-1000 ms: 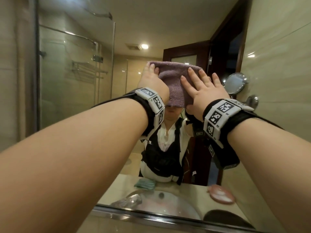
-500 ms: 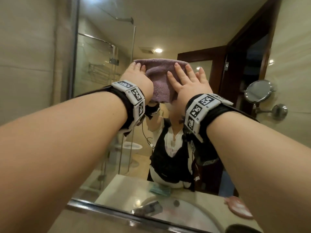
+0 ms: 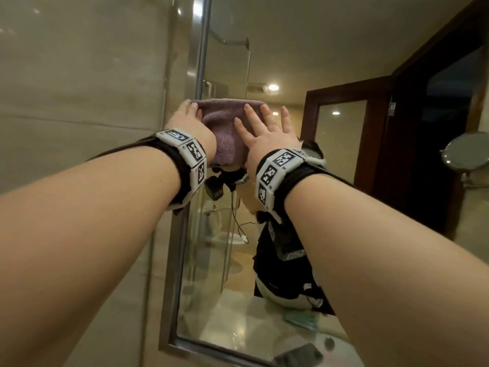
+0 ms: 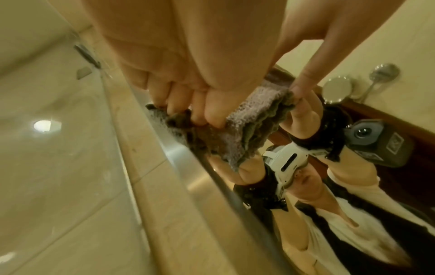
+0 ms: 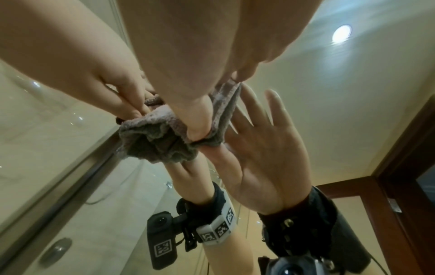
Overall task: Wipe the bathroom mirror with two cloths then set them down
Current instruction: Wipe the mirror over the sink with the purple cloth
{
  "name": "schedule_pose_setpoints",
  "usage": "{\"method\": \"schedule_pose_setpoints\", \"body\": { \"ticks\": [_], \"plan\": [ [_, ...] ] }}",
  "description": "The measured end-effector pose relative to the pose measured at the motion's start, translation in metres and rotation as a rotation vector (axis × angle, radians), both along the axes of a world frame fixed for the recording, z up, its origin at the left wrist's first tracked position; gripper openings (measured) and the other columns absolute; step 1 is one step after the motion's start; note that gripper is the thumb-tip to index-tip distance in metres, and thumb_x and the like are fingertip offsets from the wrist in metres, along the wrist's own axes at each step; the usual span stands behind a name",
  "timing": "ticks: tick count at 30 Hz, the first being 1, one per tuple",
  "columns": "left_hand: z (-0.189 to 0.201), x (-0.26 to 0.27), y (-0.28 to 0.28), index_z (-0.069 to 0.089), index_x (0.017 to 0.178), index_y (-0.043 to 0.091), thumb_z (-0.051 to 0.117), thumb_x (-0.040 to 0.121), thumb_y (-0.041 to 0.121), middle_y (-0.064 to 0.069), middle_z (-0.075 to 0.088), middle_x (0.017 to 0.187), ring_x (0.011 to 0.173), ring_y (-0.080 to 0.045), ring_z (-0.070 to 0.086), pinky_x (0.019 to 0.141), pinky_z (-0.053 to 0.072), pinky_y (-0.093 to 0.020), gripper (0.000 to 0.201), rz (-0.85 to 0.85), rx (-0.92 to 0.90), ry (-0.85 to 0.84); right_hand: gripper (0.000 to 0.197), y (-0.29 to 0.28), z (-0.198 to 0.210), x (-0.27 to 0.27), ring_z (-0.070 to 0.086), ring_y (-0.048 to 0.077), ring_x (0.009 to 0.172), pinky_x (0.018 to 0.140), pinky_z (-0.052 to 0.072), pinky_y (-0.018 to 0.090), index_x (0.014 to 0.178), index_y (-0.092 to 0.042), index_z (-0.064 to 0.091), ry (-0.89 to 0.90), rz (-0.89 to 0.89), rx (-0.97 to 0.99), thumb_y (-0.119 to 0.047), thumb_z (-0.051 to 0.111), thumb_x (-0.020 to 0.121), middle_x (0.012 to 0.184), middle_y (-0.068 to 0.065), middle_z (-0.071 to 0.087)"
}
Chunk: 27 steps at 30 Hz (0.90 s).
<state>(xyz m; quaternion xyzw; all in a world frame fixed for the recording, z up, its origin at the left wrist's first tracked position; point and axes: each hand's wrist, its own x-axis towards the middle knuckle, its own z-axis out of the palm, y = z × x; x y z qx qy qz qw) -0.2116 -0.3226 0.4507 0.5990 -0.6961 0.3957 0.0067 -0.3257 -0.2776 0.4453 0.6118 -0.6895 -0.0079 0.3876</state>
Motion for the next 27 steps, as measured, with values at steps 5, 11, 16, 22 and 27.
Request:
{"method": "schedule_pose_setpoints", "body": {
  "ticks": [5,11,16,22,27],
  "plan": [
    [-0.005,0.002,-0.003,0.023,0.148,0.011,0.038,0.095,0.045,-0.019,0.006,0.155,0.143,-0.034,-0.002,0.115,-0.008,-0.045,0.065,-0.039,-0.006,-0.038,0.092,-0.013,0.004,0.013,-0.018,0.029,0.142,0.108,-0.017,0.054,0.148,-0.027,-0.013,0.015,0.002,-0.034,-0.057,0.048,0.085,0.155,0.003,-0.022],
    [-0.004,0.006,0.0,0.011,0.149,0.006,0.037,0.096,0.042,-0.017,0.003,0.156,0.144,-0.031,-0.003,0.116,-0.006,-0.042,0.069,-0.066,-0.027,0.03,0.088,-0.009,0.009,0.006,-0.016,0.028,0.143,0.108,-0.015,0.056,0.148,-0.029,-0.011,0.068,0.005,-0.028,-0.059,0.045,0.087,0.156,0.002,-0.02],
    [0.004,0.001,0.009,0.003,0.149,0.003,0.028,0.1,0.034,-0.015,-0.003,0.156,0.144,-0.028,-0.004,0.116,-0.004,-0.039,0.063,-0.073,-0.021,0.133,0.091,-0.001,0.02,-0.013,-0.014,0.027,0.143,0.109,-0.014,0.057,0.148,-0.028,-0.012,0.118,-0.01,-0.037,-0.061,0.045,0.085,0.156,0.001,-0.02],
    [0.017,-0.029,0.026,0.012,0.149,0.006,0.029,0.1,0.03,-0.013,-0.003,0.156,0.144,-0.029,-0.001,0.116,-0.003,-0.041,0.057,-0.146,-0.056,0.111,0.091,0.023,0.032,-0.047,-0.014,0.026,0.143,0.11,-0.012,0.057,0.148,-0.028,-0.013,0.06,-0.03,-0.061,-0.058,0.047,0.086,0.155,0.002,-0.02],
    [0.026,-0.067,0.054,0.0,0.149,0.006,0.019,0.103,0.022,-0.009,-0.002,0.157,0.144,-0.024,-0.002,0.116,-0.002,-0.034,0.052,-0.291,-0.063,0.341,0.091,0.053,0.041,-0.09,-0.016,0.026,0.143,0.111,-0.011,0.057,0.147,-0.028,-0.015,0.039,-0.072,-0.067,-0.055,0.048,0.088,0.155,0.001,-0.022]
  ]
}}
